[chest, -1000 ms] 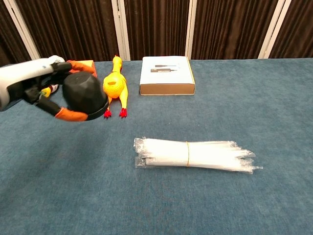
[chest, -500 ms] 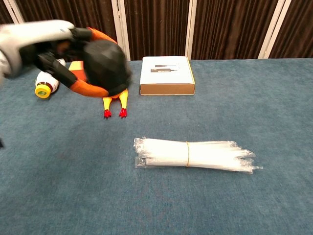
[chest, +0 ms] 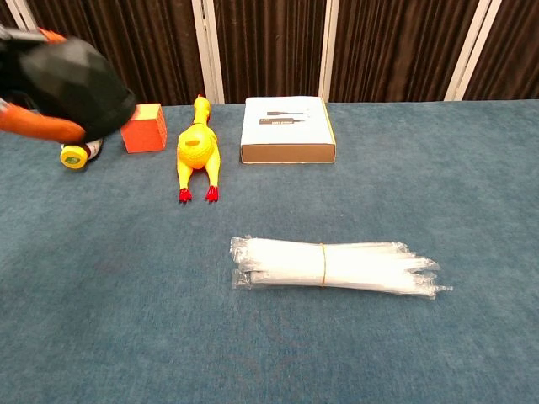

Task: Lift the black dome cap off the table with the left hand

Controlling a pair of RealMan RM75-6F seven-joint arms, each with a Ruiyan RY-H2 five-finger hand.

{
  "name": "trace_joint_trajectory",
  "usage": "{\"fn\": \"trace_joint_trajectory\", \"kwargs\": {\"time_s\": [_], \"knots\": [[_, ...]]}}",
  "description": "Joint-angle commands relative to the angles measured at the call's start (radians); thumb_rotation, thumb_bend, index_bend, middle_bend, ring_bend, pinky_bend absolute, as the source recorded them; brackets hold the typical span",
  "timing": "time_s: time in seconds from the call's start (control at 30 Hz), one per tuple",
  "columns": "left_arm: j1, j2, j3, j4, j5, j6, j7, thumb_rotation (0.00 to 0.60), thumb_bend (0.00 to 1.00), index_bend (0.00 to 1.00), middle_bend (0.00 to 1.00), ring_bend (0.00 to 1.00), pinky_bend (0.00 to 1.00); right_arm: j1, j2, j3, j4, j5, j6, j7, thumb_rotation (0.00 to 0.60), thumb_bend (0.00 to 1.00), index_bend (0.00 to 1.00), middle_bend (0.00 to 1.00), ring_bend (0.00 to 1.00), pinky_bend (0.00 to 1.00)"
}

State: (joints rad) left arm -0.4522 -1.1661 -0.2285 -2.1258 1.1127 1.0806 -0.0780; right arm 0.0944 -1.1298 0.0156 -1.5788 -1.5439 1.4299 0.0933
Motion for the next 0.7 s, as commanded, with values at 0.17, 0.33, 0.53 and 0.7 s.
{"fn": "trace_joint_trajectory", "kwargs": {"time_s": [0.17,0.33,0.53,0.7], "knots": [[0.007,-0.057,-0.053,-0.075,0.003,0.131,0.163,0.6,0.55,0.22,0.43,0.0,0.0,-0.011,0.014,0.0,0.0,0.002,0.018,0.021,0.6,0.19,0.02,0.03,0.12,0.0],[0.087,0.056,-0.051,-0.093,0.079,0.177,0.026,0.6,0.55,0.24,0.44,0.0,0.0,-0.014,0.015,-0.006,-0.005,-0.009,0.02,0.02,0.6,0.19,0.02,0.03,0.12,0.0],[0.011,-0.062,0.074,0.015,0.078,0.013,0.156,0.6,0.55,0.23,0.43,0.0,0.0,-0.008,0.012,-0.007,-0.018,-0.013,0.011,0.007,0.6,0.19,0.02,0.03,0.12,0.0],[-0.06,-0.201,0.062,0.077,-0.038,-0.043,0.223,0.6,0.55,0.22,0.42,0.0,0.0,-0.004,0.006,-0.01,-0.013,-0.013,0.0,-0.001,0.6,0.19,0.02,0.03,0.12,0.0]]}}
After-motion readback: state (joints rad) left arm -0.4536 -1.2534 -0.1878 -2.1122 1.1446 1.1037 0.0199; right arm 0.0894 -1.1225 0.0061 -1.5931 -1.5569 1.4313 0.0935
